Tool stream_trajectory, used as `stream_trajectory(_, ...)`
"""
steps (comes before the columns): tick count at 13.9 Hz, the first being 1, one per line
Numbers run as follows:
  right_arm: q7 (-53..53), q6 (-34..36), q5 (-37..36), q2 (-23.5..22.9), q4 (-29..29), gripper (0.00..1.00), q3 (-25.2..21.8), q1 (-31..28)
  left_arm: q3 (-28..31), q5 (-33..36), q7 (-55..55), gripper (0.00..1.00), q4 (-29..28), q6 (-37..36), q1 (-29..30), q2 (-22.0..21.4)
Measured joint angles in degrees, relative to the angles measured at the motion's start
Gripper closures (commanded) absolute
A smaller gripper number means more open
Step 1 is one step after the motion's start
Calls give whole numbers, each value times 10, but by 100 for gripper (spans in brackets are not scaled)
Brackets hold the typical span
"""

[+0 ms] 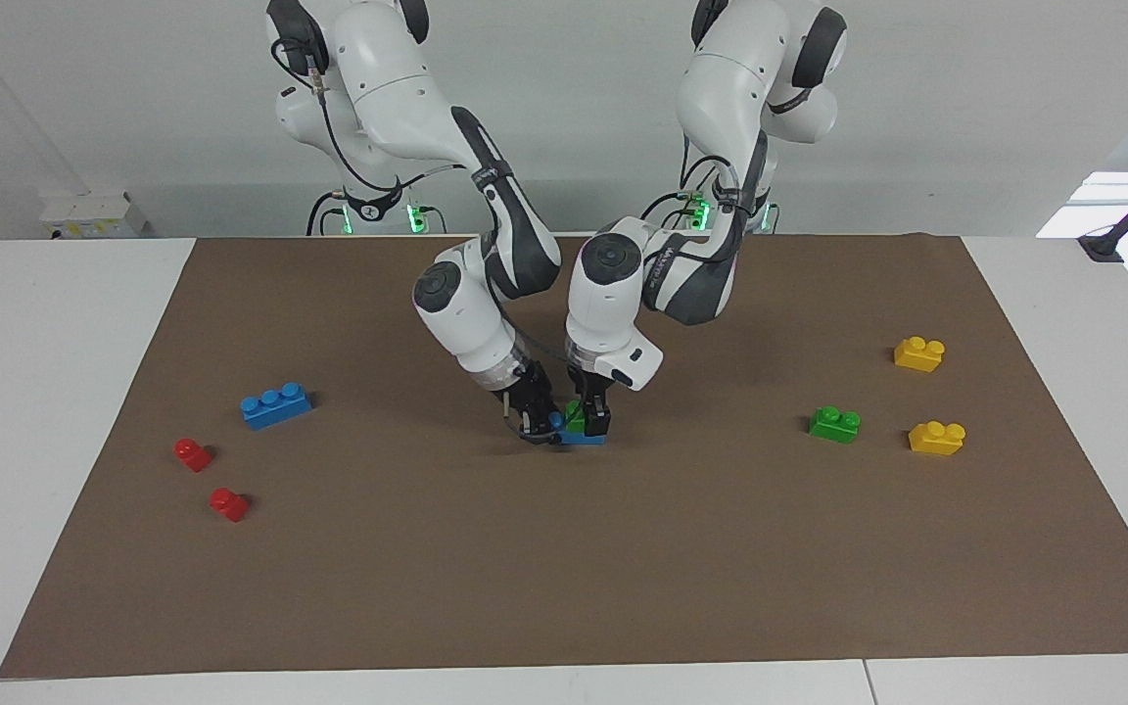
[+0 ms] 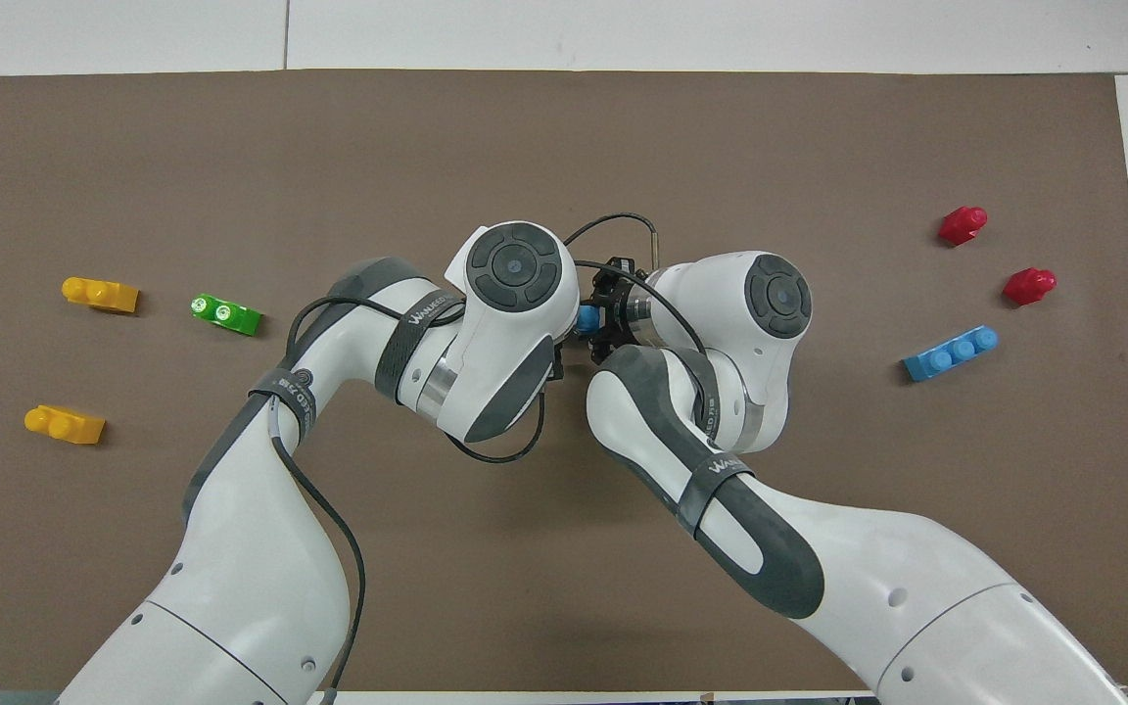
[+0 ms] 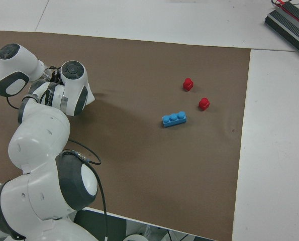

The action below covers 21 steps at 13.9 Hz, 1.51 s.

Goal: Remove green block with left arm and hold with right
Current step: 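Grasp the green block with the left gripper while the right grasps blue, then pull the green block away while the right gripper pulls the blue block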

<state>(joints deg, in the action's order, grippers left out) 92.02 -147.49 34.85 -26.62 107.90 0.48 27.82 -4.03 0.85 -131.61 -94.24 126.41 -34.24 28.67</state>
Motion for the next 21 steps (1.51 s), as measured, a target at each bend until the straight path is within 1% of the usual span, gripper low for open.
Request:
stream_trajectory(1, -1, 0, 0, 0, 0, 100, 0, 1, 2, 4, 0, 89, 0, 6, 0, -1)
stream_trajectory(9, -7, 0, 0, 0, -1, 100, 0, 2, 3, 7, 14, 90, 0, 8, 0, -5)
stream_trajectory(11, -8, -2, 0, 0, -1, 100, 0, 2, 3, 7, 14, 90, 0, 2, 0, -16)
stream_trajectory(14, -8, -8, 0, -1, -1, 100, -1, 2, 4, 7, 19, 90, 0, -39, 1, -54)
stream_trajectory(16, -15, -7, 0, -2, -6, 100, -4, -1, 5, 7, 60, 91, -2, -86, 9, -81)
stream_trajectory(18, -40, 12, 0, 0, -19, 100, -7, -13, 7, 7, 140, 91, -11, -136, 33, -110)
stream_trajectory(20, -102, 68, 0, 13, -38, 100, -11, -49, 9, 7, 244, 91, -33, -168, 73, -139)
stream_trajectory(21, -142, 108, 0, 21, -48, 100, -12, -81, 10, 6, 299, 91, -50, -172, 98, -154)
